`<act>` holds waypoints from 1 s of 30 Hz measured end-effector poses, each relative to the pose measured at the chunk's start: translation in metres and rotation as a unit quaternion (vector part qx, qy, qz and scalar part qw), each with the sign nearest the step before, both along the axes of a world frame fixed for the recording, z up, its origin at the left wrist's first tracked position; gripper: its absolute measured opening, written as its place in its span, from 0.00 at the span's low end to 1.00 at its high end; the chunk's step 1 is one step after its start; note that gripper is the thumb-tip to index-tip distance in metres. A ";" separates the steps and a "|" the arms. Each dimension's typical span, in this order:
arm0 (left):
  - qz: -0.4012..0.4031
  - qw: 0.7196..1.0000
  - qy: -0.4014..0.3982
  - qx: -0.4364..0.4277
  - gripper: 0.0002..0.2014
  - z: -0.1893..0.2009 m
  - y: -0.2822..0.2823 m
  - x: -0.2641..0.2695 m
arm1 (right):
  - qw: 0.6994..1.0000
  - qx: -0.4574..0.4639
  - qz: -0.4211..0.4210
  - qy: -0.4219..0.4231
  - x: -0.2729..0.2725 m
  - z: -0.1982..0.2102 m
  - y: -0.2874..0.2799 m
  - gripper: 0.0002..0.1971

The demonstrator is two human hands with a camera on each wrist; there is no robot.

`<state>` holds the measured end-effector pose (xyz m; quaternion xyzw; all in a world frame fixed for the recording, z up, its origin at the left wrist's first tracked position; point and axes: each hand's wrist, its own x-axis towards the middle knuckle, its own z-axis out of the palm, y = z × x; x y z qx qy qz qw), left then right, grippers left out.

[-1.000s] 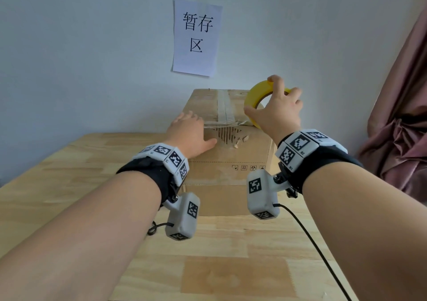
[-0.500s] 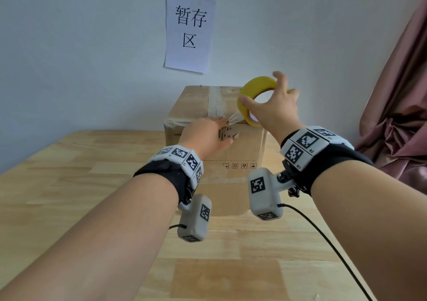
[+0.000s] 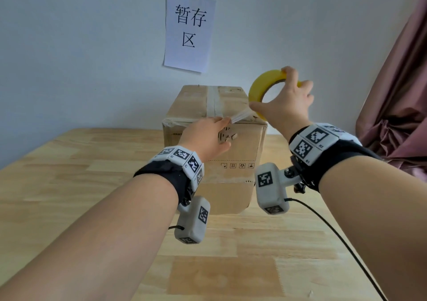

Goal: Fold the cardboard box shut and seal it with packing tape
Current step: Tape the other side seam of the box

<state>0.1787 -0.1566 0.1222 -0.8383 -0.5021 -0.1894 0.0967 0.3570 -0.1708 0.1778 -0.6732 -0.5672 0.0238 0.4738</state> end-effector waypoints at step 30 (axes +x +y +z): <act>0.003 0.998 0.050 0.024 0.15 0.008 0.009 0.012 | 0.999 -0.018 0.021 0.035 -0.005 -0.010 0.000 0.39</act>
